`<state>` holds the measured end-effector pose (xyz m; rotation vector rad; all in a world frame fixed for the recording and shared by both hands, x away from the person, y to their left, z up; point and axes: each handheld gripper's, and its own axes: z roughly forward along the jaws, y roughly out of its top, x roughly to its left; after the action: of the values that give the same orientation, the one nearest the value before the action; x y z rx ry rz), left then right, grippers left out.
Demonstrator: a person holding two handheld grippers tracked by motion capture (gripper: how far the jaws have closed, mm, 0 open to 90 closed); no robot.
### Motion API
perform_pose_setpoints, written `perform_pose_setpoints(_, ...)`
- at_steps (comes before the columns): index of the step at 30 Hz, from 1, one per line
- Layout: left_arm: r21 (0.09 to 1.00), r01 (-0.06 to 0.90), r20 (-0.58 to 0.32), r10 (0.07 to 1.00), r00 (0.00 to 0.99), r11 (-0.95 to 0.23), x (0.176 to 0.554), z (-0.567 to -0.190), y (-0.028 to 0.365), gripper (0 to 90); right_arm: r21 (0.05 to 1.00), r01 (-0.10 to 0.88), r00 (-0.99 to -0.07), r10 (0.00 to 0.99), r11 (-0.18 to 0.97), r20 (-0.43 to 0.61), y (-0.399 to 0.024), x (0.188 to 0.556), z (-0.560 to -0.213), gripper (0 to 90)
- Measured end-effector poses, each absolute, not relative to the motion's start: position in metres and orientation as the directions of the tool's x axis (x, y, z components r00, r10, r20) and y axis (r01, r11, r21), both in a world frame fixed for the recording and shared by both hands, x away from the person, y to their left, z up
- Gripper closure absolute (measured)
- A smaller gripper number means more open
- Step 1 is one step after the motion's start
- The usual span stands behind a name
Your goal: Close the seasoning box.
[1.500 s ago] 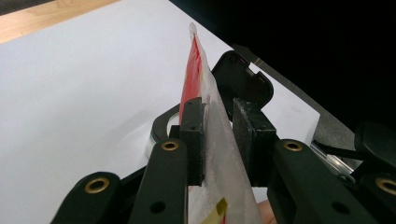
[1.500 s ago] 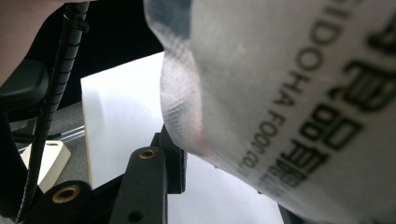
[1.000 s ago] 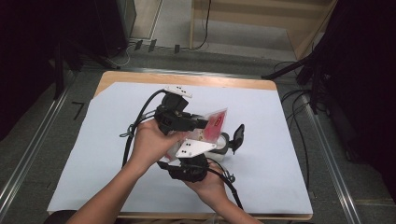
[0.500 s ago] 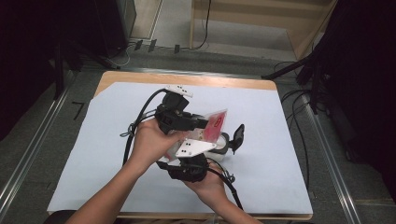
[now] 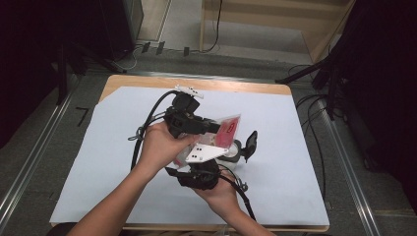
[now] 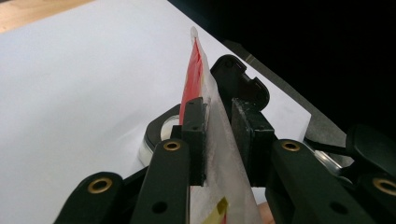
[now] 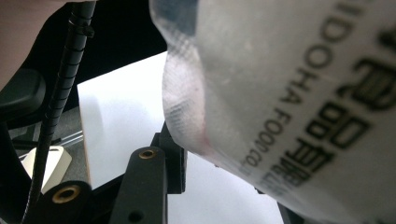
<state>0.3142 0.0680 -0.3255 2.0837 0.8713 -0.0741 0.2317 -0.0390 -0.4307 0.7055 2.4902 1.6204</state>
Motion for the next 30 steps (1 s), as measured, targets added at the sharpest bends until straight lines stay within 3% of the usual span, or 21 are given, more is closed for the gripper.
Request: perform_pose_setpoints(30,0.694,0.614,-0.358,0.559,0.748,-0.377,0.3164,-0.3263,0.0695,75.9,0.881,0.326,-0.892,0.421,0.344,0.166,-0.0401,0.2342,-0.4304,64.2)
